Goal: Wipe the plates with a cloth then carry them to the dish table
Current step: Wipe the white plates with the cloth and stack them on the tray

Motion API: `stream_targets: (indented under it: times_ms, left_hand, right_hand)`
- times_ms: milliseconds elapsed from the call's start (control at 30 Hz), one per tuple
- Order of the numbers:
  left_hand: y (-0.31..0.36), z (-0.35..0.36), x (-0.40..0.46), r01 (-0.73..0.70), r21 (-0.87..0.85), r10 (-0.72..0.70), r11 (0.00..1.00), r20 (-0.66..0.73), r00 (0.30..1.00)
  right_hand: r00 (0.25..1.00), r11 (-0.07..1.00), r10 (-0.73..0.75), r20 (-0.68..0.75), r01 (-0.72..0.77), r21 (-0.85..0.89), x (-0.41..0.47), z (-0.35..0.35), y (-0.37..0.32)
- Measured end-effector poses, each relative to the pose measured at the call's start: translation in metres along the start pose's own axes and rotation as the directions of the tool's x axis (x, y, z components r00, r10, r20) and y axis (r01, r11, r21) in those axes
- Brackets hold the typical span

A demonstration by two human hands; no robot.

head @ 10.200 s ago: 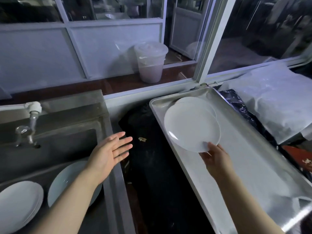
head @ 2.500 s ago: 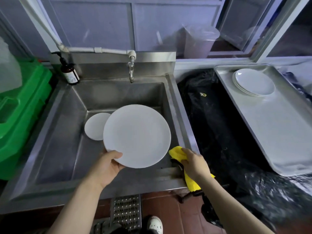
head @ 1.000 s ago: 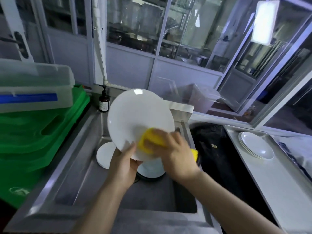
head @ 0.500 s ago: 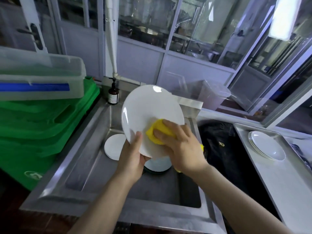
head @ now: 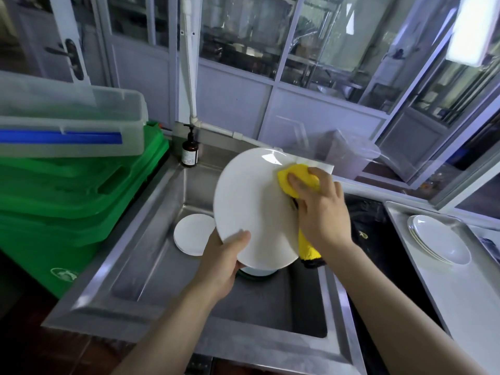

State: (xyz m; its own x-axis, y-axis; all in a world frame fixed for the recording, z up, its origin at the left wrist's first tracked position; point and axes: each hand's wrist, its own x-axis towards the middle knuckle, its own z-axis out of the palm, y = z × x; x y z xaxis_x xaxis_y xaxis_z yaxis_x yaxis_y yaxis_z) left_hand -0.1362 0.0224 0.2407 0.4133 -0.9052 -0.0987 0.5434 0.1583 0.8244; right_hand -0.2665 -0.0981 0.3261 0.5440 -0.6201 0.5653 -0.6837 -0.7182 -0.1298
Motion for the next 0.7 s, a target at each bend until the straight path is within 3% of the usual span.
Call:
stream_targets:
  times_ms: [133, 200, 267, 367, 433, 500, 600, 700]
  left_hand:
    - [0.005, 0.001, 0.003, -0.029, 0.028, 0.029, 0.999, -0.003, 1.000]
    - [0.008, 0.001, 0.003, -0.044, 0.043, 0.044, 0.998, 0.017, 0.999]
    - [0.009, 0.001, 0.003, -0.042, 0.028, 0.041, 0.999, 0.015, 0.999]
    - [0.008, 0.003, 0.000, -0.031, 0.038, 0.032, 0.999, -0.009, 0.999]
    - [0.007, 0.008, -0.004, -0.028, 0.080, 0.028, 0.996, 0.002, 1.000]
    - [0.004, 0.012, -0.007, -0.020, 0.107, 0.019, 0.994, 0.009, 1.000]
    - [0.003, 0.013, -0.006, -0.002, 0.171, 0.005, 0.985, -0.018, 1.000]
    - [0.002, 0.007, -0.005, 0.018, 0.196, -0.013, 0.980, -0.027, 1.000]
  right_hand:
    - [0.949, 0.947, -0.310, 0.061, 0.303, 0.105, -0.026, 0.007, -0.038]
    - [0.921, 0.918, -0.379, 0.091, 0.362, 0.161, -0.032, 0.009, -0.046]
    - [0.952, 0.941, -0.298, 0.071, 0.281, 0.188, -0.025, 0.008, -0.039]
    - [1.000, 0.991, -0.008, -0.013, 0.010, 0.135, -0.005, 0.008, -0.016]
    - [0.979, 0.974, 0.193, -0.059, -0.185, 0.130, 0.008, 0.006, -0.008]
    - [0.970, 0.965, 0.234, -0.066, -0.224, 0.140, 0.016, 0.005, -0.013]
    - [0.996, 0.982, 0.079, -0.050, -0.069, 0.176, 0.020, 0.003, -0.036]
    - [0.981, 0.952, -0.194, 0.023, 0.183, 0.247, 0.009, 0.001, -0.057]
